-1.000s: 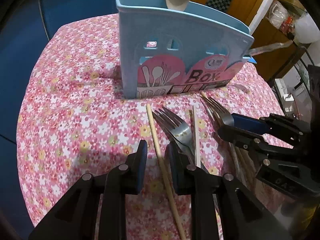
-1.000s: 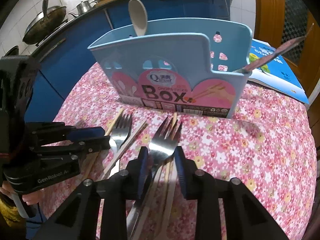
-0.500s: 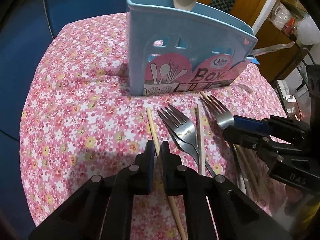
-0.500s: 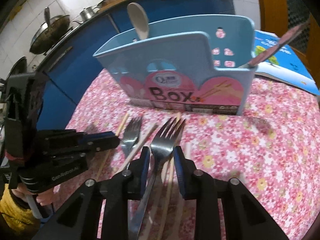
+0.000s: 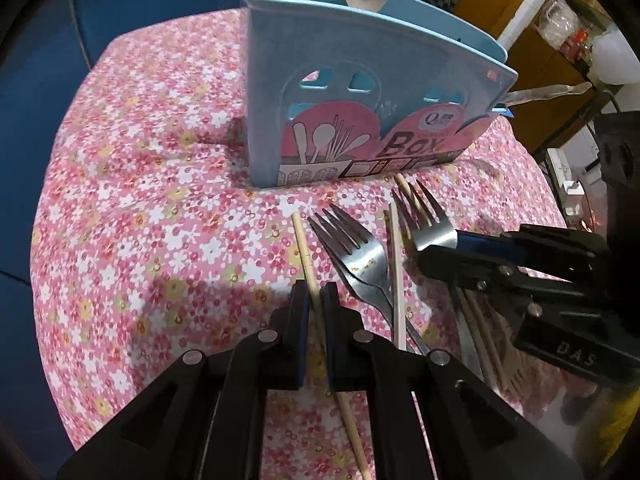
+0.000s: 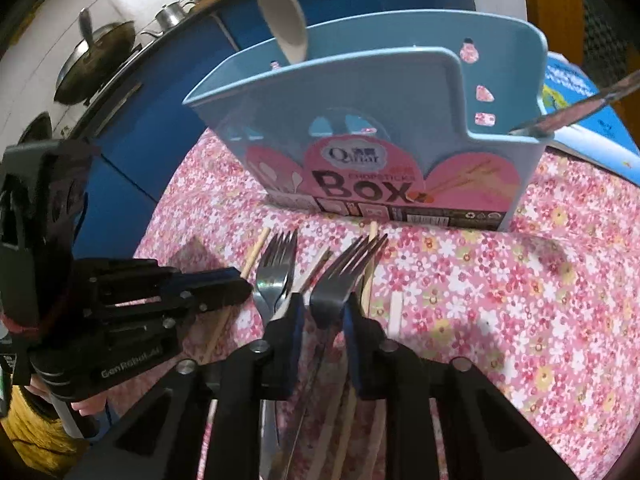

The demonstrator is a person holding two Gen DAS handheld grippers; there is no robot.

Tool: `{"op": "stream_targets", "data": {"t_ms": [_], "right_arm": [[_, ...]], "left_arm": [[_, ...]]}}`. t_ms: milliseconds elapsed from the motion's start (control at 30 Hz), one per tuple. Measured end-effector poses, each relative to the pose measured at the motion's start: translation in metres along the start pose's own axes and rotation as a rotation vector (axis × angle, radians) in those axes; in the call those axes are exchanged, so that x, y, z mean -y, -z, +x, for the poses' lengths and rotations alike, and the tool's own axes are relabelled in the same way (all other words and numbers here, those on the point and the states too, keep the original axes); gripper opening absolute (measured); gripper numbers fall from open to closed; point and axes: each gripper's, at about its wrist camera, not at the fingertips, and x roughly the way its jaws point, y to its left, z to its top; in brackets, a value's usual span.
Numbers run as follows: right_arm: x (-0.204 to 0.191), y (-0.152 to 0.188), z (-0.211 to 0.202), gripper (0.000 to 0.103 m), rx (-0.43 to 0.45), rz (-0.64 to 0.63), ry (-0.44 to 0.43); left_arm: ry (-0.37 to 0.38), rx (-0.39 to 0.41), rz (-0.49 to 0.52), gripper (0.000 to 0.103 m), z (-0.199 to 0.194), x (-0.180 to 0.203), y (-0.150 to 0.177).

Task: Organize utensils
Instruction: 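Grasp a wooden chopstick with the left tool while the right tool reaches a silver fork, then lift the chopstick with the left tool while the right tool grasps and lifts the fork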

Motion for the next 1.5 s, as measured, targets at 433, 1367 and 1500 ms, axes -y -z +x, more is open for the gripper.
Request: {"op": "stream_targets", "data": {"t_ms": [433,1367,1500], "right_arm": [[0.000,0.004,-0.003,0.005,0.008,0.021,-0.062],[-0.024,0.019,-0.151,0.004,0.606,-0.081,0.016],[-0.024,0.004,-0.165,0.004,0.661,-0.092,0.052]], "left_arm": [[0.061,0.031,-0.067,0.002,-0.002,-0.004,0.002],[0.152,0.644,-0.081,0.002,-0.135,0.012,0.012],[0.106,0.724,-0.079,0.002,-0.146,0.010,-0.009]]}}
